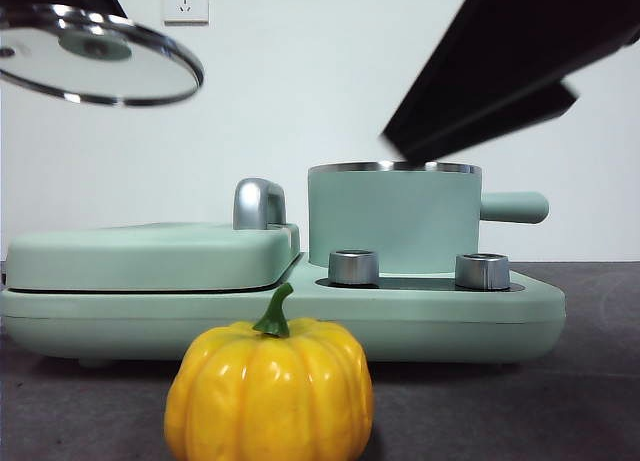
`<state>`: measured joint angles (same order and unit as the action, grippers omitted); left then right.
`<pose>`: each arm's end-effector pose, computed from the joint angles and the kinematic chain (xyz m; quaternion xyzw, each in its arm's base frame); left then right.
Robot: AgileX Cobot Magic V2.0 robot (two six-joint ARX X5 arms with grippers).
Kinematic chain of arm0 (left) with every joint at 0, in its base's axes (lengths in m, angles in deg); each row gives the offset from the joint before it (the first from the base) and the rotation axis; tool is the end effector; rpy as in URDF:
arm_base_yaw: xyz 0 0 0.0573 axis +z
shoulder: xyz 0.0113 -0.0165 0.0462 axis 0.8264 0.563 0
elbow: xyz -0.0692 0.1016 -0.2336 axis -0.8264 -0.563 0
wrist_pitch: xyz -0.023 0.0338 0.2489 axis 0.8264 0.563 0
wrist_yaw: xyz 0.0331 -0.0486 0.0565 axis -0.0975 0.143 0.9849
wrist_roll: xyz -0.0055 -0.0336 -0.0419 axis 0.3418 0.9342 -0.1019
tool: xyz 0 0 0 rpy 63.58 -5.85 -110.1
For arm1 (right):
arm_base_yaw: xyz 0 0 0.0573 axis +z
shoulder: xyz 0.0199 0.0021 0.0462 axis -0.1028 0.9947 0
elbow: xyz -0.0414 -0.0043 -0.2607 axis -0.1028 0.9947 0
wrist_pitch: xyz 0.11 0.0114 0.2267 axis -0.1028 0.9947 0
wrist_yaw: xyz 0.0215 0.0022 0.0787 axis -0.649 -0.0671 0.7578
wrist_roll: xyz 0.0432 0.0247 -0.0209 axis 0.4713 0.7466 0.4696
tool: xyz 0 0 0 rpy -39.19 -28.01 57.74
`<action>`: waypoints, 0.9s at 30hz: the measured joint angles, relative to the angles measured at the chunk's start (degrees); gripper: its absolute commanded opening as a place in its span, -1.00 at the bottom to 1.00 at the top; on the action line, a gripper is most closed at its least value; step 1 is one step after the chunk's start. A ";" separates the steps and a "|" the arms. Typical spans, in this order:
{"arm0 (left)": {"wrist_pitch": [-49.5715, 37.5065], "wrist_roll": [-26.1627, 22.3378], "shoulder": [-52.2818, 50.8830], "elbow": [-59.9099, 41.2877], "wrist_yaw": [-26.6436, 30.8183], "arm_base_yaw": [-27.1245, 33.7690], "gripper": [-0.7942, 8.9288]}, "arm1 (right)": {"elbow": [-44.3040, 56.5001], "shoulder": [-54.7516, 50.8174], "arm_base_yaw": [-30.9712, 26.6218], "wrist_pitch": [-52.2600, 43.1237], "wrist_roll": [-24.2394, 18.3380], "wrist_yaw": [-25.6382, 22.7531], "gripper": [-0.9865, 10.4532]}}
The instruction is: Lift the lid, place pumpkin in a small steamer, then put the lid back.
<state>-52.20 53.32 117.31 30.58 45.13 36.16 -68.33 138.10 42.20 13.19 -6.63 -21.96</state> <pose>0.1894 -0.0720 0.3348 0.0379 0.2071 -0.2436 0.9467 0.1240 0.1546 0.2364 -0.1800 0.2783 0.5769 0.7466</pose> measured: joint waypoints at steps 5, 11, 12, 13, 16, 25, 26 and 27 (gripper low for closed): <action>-0.42 0.09 -0.44 0.00 0.02 0.22 -0.82 | 0.00 5.62 5.09 -3.17 -0.24 -2.82 -0.12; -0.42 0.09 -0.42 0.00 0.07 0.33 -0.82 | -0.02 10.82 6.80 -9.79 -0.22 -3.48 -0.08; -0.42 0.11 -0.42 0.00 0.07 0.33 -0.82 | -0.07 11.74 6.93 -10.62 -0.22 -3.89 -0.07; -0.42 0.11 -0.42 0.00 0.07 0.33 -0.82 | -0.07 12.55 6.97 -11.15 -0.22 -4.00 -0.07; -0.44 0.09 -0.42 0.00 0.07 0.33 -0.82 | -0.07 15.17 6.97 -11.93 -0.20 -4.07 -0.07; -0.42 0.09 -0.42 0.00 0.07 0.33 -0.82 | -0.07 20.94 6.97 -13.35 -0.20 -4.48 -0.05; -0.44 0.09 -0.42 0.00 0.07 0.33 -0.82 | -0.07 21.27 6.97 -13.35 -0.20 -4.55 -0.05; -0.42 0.09 -0.42 0.00 0.07 0.33 -0.82 | -0.07 21.57 6.97 -13.35 -0.20 -4.79 -0.05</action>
<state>-52.62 53.40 116.89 30.58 45.20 36.49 -68.39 159.68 49.17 -0.16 -6.83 -26.75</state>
